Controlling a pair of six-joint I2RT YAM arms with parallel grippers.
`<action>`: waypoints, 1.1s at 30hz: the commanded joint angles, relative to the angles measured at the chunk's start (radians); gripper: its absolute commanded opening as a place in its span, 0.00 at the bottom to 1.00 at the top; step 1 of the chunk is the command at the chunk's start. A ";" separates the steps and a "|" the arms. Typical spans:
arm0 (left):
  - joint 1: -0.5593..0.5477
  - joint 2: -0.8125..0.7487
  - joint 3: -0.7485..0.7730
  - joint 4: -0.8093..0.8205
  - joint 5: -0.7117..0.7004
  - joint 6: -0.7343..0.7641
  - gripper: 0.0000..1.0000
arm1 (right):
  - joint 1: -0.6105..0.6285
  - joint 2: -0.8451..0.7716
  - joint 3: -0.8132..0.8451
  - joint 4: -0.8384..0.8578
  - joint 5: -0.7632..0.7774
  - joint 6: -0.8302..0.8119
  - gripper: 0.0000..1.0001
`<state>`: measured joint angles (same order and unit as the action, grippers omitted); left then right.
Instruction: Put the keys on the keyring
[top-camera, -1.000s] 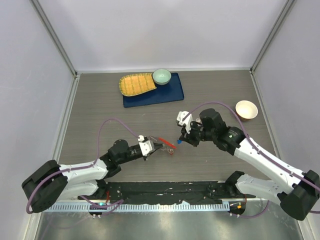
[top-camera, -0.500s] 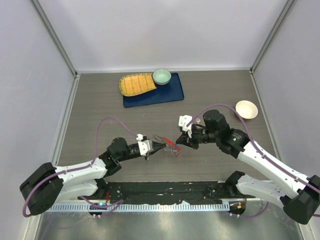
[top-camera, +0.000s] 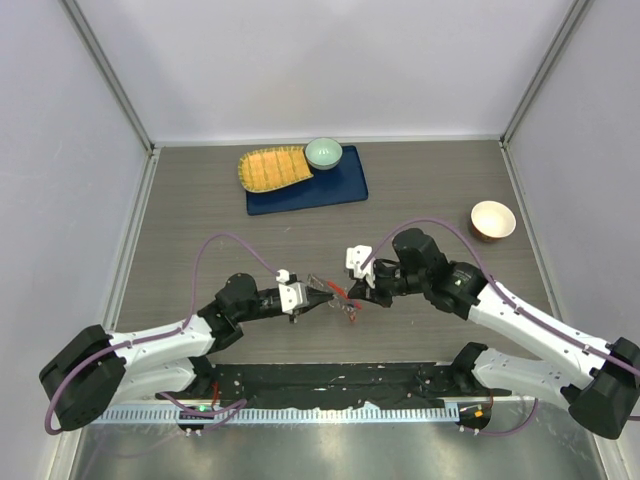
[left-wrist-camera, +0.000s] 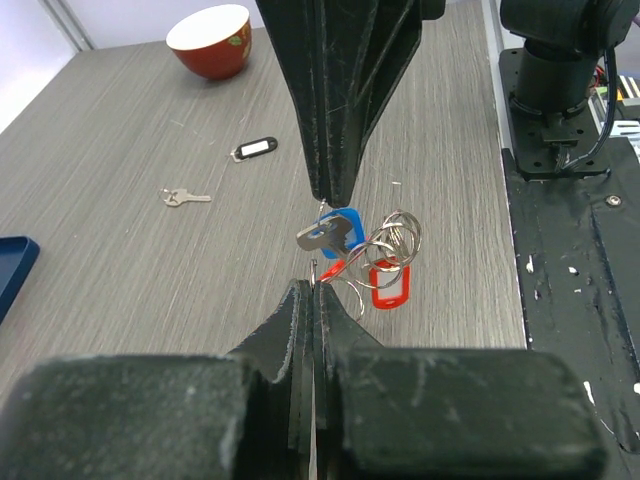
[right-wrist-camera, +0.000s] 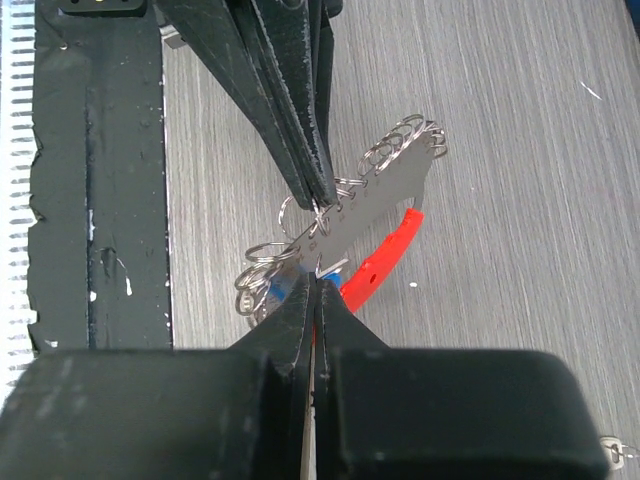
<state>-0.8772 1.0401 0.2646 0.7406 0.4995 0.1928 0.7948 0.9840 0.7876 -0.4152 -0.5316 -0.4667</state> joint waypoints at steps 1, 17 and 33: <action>-0.003 -0.005 0.051 0.043 0.042 0.005 0.00 | 0.017 -0.010 -0.004 0.053 0.042 -0.020 0.01; -0.003 0.017 0.051 0.054 0.059 -0.019 0.00 | 0.038 0.001 -0.008 0.067 0.044 -0.018 0.01; -0.003 0.020 0.056 0.068 0.063 -0.030 0.00 | 0.043 0.015 -0.007 0.059 0.015 -0.023 0.01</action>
<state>-0.8772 1.0645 0.2764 0.7357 0.5468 0.1642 0.8303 0.9909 0.7700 -0.3950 -0.4934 -0.4736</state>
